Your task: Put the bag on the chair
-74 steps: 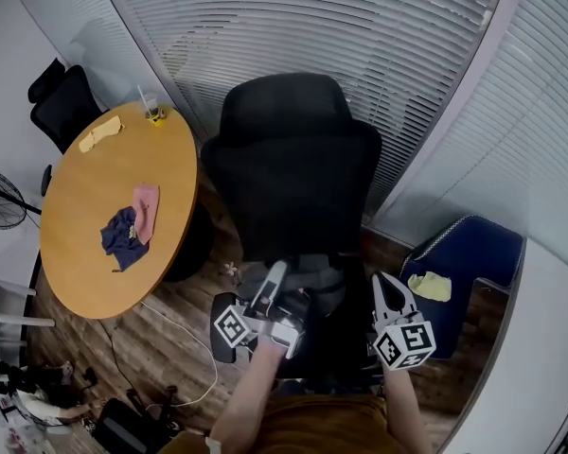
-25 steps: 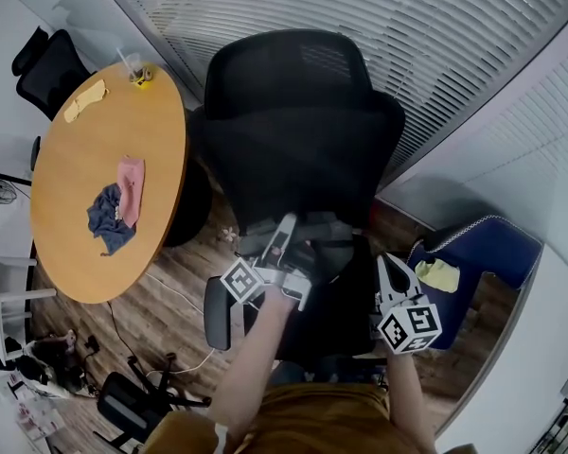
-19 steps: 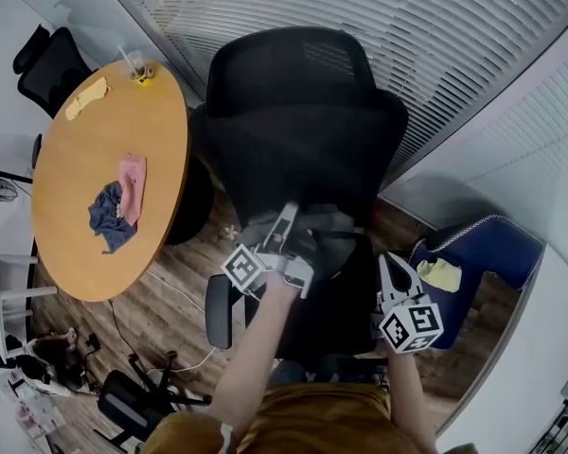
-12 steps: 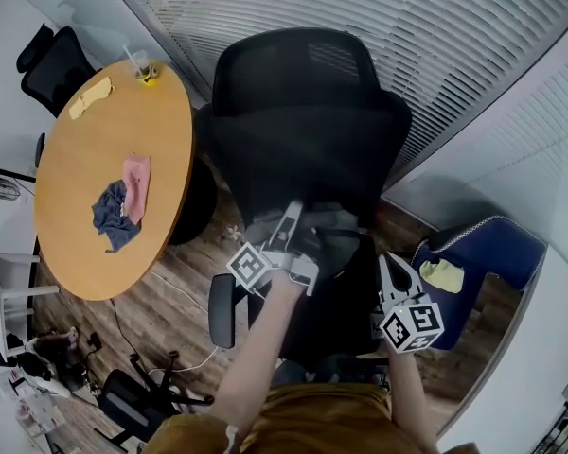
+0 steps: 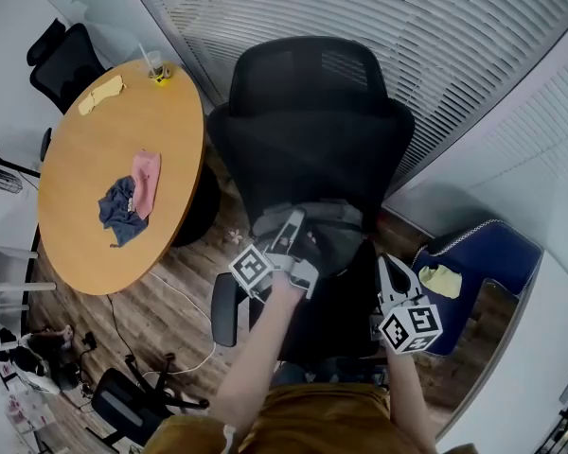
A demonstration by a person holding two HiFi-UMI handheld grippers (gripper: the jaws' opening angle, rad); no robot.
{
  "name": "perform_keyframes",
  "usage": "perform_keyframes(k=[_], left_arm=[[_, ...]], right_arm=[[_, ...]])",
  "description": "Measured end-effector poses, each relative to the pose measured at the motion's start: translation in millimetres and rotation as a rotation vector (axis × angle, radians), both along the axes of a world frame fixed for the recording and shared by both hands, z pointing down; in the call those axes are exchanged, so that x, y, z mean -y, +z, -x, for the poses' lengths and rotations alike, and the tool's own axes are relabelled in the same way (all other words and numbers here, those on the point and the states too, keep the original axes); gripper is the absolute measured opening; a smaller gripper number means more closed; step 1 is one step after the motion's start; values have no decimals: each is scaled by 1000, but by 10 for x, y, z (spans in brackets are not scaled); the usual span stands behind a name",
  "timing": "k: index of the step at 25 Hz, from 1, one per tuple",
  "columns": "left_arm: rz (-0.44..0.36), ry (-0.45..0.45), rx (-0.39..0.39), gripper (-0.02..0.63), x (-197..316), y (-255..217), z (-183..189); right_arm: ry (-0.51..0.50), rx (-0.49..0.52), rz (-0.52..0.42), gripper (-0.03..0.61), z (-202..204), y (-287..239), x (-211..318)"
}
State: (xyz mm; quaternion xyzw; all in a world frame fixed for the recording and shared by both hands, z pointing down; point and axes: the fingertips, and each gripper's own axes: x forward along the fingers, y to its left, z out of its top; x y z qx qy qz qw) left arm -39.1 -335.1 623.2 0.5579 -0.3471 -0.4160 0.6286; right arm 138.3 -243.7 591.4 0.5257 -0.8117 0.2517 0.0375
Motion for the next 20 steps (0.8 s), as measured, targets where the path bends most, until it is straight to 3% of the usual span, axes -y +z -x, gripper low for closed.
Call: perform_keyframes(k=[6,11,15,20], left_arm=[[-19,25,63,98,-271,-26,100],[-124,76,165,48,-524,-336,135],[-132,111,468,23,-736,-397,354],[-243,148,723,23,-980,-714,413]], right_arm=[[-12,-7,-39,12,132,-128,-84],[-28,-17,-82,12,273,-331,-233],[-42,-19,-128,12,391,-547,-321],[-44,-38,-179,12,478,-758,-487]])
